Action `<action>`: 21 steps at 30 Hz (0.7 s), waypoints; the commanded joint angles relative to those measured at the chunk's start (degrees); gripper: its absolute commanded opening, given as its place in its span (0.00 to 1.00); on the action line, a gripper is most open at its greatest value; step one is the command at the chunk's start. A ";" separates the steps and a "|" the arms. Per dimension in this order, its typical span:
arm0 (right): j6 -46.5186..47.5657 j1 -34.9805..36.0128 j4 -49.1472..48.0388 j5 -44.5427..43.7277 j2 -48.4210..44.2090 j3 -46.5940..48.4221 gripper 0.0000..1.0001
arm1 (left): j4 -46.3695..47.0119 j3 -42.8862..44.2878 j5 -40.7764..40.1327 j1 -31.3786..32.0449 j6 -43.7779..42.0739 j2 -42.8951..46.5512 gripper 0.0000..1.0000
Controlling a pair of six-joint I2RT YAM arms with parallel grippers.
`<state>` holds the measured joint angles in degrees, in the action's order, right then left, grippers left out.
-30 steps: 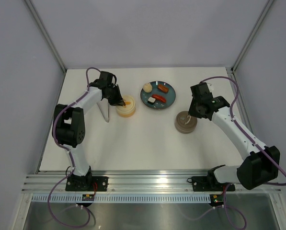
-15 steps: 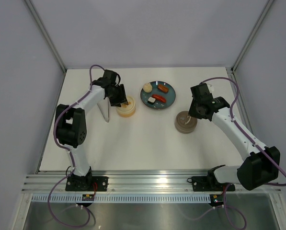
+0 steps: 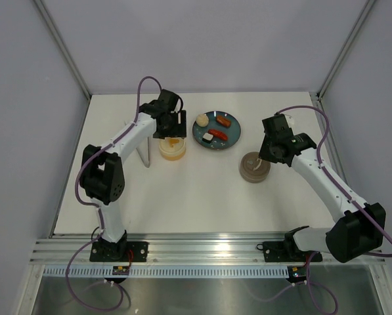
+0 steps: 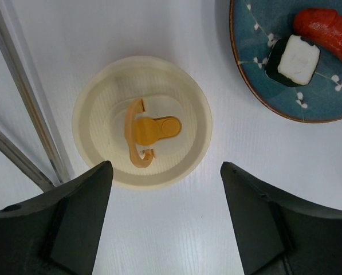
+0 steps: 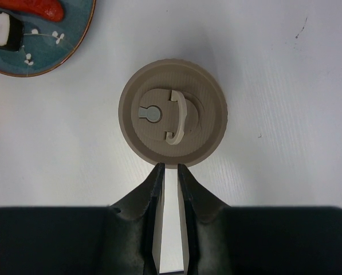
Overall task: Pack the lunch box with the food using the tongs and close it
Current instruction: Close the box lid on the packing box.
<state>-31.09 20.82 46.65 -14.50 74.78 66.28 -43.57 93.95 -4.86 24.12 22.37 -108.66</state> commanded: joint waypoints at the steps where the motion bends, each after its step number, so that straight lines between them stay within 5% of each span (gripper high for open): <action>1: -0.11 -0.34 0.63 -1.49 -1.57 0.52 0.22 | -1.07 3.87 -5.95 0.05 -2.24 -1.55 0.80; 15: -0.20 -0.34 0.72 -1.32 -1.22 0.08 0.22 | 0.07 2.29 -1.29 -0.12 -1.28 -11.48 0.67; 21: -0.02 -0.34 0.90 -1.67 -1.57 0.25 0.22 | -0.55 2.11 -2.69 0.05 -1.28 -7.54 0.65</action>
<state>-31.09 20.82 46.89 -14.50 74.78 66.28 -44.07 97.12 -8.01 24.18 20.64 -117.36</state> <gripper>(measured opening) 0.219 0.667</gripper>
